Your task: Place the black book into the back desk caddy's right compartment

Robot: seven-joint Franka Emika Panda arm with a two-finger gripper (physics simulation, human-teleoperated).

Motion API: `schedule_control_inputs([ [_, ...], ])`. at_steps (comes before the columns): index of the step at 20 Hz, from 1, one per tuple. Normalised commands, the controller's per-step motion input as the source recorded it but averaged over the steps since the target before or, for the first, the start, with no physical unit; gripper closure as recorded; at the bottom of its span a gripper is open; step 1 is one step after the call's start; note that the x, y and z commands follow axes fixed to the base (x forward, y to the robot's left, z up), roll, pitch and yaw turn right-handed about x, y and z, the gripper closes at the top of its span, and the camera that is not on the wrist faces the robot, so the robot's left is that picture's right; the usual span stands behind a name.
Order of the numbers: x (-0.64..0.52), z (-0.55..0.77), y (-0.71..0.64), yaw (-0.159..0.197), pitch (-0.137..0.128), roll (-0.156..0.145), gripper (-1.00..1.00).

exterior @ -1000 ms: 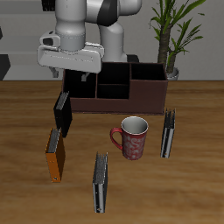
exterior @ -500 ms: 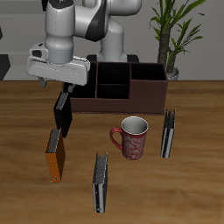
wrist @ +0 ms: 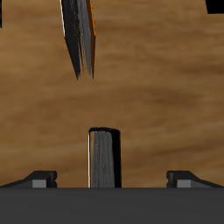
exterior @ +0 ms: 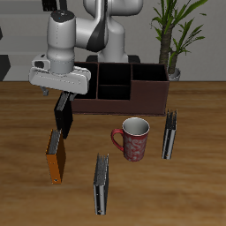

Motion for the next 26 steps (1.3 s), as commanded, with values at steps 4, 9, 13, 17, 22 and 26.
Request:
schedule_control_inputs([
  [4, 0.02, -0.25, 0.1, -0.015, 0.03, 0.017, -1.0],
  [9, 0.01, -0.3, 0.09, -0.004, 0.028, 0.028, -1.0],
  [13, -0.01, -0.25, -0.04, 0.012, 0.007, -0.005, 1.0],
  [17, -0.02, -0.17, -0.04, -0.037, 0.01, 0.007, 1.0],
  [22, 0.01, -0.17, -0.03, -0.016, 0.024, 0.004, 1.0],
  [26, 0.01, -0.01, 0.06, -0.03, 0.013, 0.004, 1.0],
])
